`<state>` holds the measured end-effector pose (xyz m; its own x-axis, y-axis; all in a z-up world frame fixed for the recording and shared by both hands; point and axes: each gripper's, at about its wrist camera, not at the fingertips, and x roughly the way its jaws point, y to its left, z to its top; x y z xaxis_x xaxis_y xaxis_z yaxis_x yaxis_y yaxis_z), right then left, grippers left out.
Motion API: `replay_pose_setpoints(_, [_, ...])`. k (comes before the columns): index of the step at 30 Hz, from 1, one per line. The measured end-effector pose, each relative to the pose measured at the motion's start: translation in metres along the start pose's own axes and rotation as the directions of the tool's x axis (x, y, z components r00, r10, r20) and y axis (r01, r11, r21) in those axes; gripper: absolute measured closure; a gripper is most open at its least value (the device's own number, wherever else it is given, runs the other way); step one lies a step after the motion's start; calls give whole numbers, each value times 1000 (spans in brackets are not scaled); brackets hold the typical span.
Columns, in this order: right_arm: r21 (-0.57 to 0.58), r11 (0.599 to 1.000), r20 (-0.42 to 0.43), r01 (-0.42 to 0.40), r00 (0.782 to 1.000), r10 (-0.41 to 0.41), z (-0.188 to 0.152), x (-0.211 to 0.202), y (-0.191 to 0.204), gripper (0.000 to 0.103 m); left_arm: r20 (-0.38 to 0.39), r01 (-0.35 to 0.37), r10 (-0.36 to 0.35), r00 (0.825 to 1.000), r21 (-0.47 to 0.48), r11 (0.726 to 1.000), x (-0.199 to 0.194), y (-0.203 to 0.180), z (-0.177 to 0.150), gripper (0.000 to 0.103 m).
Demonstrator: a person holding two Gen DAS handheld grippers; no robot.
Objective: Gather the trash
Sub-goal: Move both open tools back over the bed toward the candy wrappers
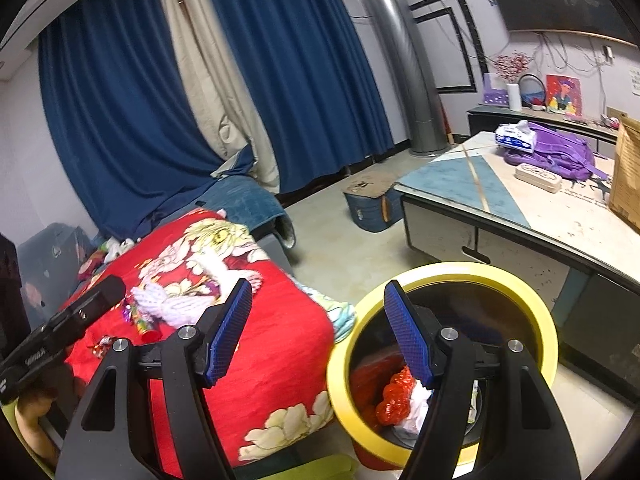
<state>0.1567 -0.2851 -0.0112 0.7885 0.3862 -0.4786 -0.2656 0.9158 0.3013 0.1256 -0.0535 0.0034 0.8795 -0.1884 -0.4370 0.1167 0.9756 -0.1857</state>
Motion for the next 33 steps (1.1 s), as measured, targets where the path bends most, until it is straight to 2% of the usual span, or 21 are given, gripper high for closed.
replay_pose_setpoints(12, [-84,994,-58,-76,996,71,-10,12,48,37,24,-67,70,997,-82,994,-20,41,1,11])
replay_pose_setpoints(14, [-101,991,-67,-88,994,82,-12,14,56,28,25,-77,80,996,-102,992,-22,49,0,11])
replay_pose_setpoints(18, [-132,986,-76,-106,992,97,-16,17,72,28,25,-104,108,994,-123,987,-27,61,0,11])
replay_pose_setpoints(26, [-178,974,-113,-138,986,119,-22,29,92,27,18,-178,184,983,-176,968,-35,93,1,11])
replay_pose_setpoints(33, [-230,959,-152,-169,979,136,-30,46,117,27,-15,-222,224,974,-218,950,-38,122,-1,11])
